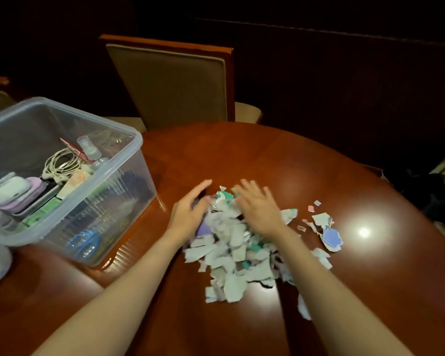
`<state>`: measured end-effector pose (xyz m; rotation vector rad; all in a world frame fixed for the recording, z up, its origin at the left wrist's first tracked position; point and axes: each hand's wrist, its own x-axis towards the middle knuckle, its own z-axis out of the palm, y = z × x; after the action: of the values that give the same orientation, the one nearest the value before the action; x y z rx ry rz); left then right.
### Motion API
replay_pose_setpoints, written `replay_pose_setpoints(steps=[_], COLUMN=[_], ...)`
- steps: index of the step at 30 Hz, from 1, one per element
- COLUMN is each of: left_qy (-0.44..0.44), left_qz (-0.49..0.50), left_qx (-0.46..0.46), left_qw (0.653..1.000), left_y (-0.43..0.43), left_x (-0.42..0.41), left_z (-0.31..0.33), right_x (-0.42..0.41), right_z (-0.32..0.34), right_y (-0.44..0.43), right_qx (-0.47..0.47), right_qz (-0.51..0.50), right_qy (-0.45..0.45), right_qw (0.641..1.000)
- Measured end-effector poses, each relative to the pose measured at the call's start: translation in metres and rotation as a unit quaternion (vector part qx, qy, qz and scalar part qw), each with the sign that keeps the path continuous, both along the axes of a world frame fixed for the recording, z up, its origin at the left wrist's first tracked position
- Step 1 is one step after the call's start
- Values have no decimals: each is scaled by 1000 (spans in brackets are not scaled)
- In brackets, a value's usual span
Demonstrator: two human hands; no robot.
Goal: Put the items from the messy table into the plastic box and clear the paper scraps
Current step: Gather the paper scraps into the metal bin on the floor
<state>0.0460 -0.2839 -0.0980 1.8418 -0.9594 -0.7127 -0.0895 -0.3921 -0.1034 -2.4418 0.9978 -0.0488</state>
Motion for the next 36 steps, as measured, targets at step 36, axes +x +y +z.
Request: replay_pose_setpoints(steps=[36], left_qy=[-212], left_qz=[-208], left_qx=[111], left_qw=[948], left_y=[36], left_x=[-4], left_z=[-9], right_x=[-1], right_z=[-3], right_y=[111], right_qx=[13], right_qz=[-71], right_qy=[-38], right_qw=[997])
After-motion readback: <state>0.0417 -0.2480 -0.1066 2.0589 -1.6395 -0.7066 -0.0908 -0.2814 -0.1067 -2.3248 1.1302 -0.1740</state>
